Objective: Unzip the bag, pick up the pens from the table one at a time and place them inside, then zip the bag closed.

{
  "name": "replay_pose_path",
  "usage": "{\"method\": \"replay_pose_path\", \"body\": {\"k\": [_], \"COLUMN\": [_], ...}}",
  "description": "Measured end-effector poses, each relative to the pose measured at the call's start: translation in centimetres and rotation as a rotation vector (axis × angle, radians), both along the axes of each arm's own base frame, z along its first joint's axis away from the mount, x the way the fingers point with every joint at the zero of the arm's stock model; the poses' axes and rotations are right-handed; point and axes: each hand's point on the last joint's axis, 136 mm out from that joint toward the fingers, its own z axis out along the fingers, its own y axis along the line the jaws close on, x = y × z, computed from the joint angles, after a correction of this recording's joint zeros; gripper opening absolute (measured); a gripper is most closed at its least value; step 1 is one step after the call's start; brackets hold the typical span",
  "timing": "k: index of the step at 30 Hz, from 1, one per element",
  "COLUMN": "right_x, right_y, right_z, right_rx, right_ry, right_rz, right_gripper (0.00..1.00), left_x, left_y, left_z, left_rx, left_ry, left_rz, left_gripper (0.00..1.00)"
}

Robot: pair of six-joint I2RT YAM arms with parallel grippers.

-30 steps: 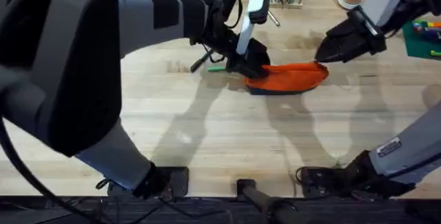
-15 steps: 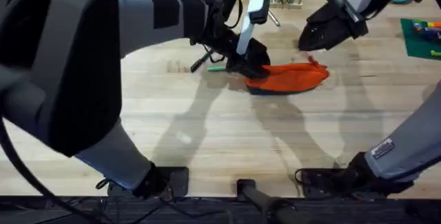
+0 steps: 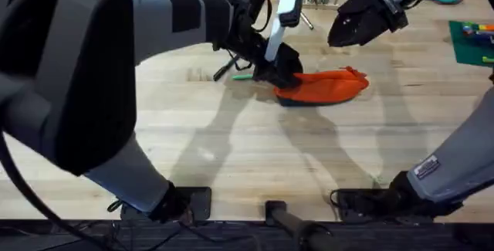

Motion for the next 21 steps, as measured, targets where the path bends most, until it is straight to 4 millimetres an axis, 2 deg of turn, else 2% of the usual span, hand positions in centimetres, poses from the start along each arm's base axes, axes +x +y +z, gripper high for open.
{"method": "replay_pose_path", "body": {"k": [11, 12, 13, 18, 19, 21], "right_x": [0.22, 0.21, 0.20, 0.14, 0.13, 0.11], "right_y": [-0.02, -0.04, -0.09, -0.35, -0.41, -0.50], "right_z": [0.27, 0.25, 0.21, 0.00, -0.06, -0.11], "right_rx": [-0.003, -0.005, -0.010, -0.029, -0.034, -0.041], "right_ry": [-0.007, -0.004, -0.003, -0.001, 0.000, 0.000], "right_rz": [-0.007, -0.010, -0.010, -0.007, -0.006, -0.005], "right_gripper": [0.035, 0.117, 0.243, 0.939, 0.981, 0.994], "left_x": [0.00, 0.00, 0.00, 0.01, 0.01, 0.01], "left_y": [0.00, 0.00, 0.00, 0.00, 0.00, 0.00], "left_z": [0.00, 0.00, 0.00, 0.00, 0.00, 0.00], "left_rx": [0.000, 0.000, 0.000, 0.000, 0.000, 0.000], "left_ry": [0.000, 0.000, 0.000, 0.000, 0.000, 0.000], "left_rz": [0.000, 0.000, 0.000, 0.000, 0.000, 0.000], "left_gripper": [0.044, 0.044, 0.044, 0.044, 0.044, 0.044]}}
